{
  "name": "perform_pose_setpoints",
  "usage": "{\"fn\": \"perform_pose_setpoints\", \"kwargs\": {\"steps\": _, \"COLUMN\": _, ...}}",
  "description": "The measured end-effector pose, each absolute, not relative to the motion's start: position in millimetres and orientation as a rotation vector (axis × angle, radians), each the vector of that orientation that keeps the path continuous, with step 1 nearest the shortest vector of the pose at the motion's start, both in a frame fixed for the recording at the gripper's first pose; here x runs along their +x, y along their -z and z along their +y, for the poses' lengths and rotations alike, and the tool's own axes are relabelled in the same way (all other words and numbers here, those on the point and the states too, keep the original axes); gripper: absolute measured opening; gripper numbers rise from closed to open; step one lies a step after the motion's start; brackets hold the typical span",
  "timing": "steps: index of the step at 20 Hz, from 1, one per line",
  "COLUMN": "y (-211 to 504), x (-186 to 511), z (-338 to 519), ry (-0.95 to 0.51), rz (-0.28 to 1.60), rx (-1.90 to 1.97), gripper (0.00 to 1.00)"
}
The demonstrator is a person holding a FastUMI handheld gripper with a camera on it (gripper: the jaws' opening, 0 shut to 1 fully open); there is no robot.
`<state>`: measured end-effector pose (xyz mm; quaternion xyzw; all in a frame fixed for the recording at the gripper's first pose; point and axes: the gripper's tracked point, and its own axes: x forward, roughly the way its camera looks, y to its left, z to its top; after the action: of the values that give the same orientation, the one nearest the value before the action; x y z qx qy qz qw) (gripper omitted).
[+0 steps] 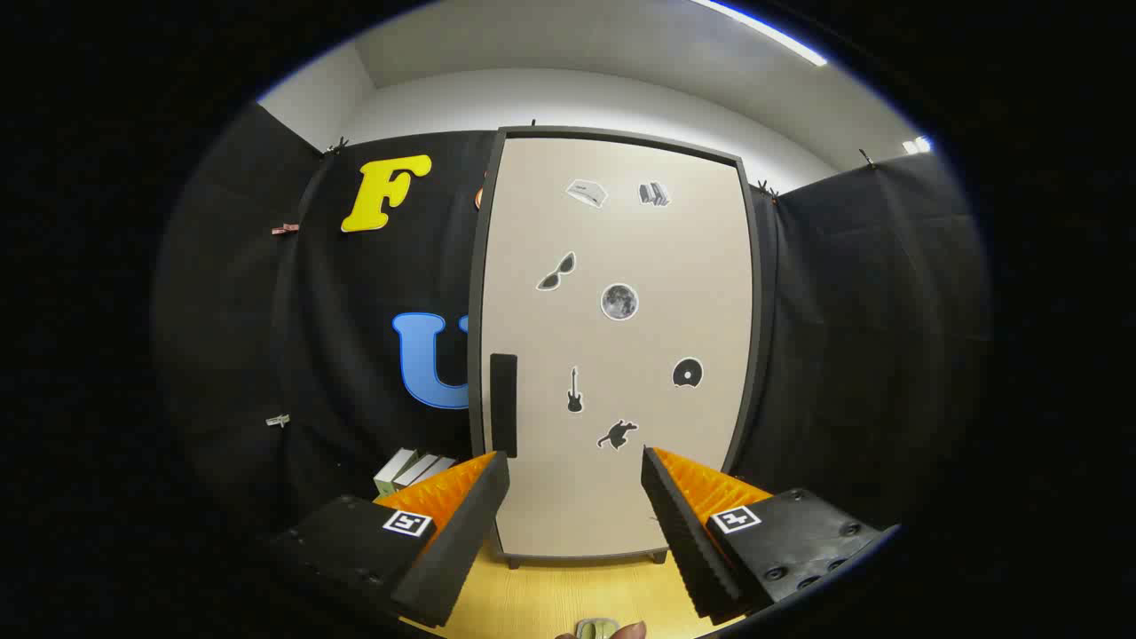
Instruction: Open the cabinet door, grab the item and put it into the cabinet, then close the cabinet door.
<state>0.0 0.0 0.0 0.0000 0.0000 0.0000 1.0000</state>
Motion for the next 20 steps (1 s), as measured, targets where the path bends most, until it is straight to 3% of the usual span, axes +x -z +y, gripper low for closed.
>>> {"fn": "perform_pose_setpoints", "kwargs": {"steps": 20, "y": 2.0, "x": -6.8, "z": 4.3, "ry": 0.006, "rz": 0.003, "rx": 0.026, "gripper": 0.98}}
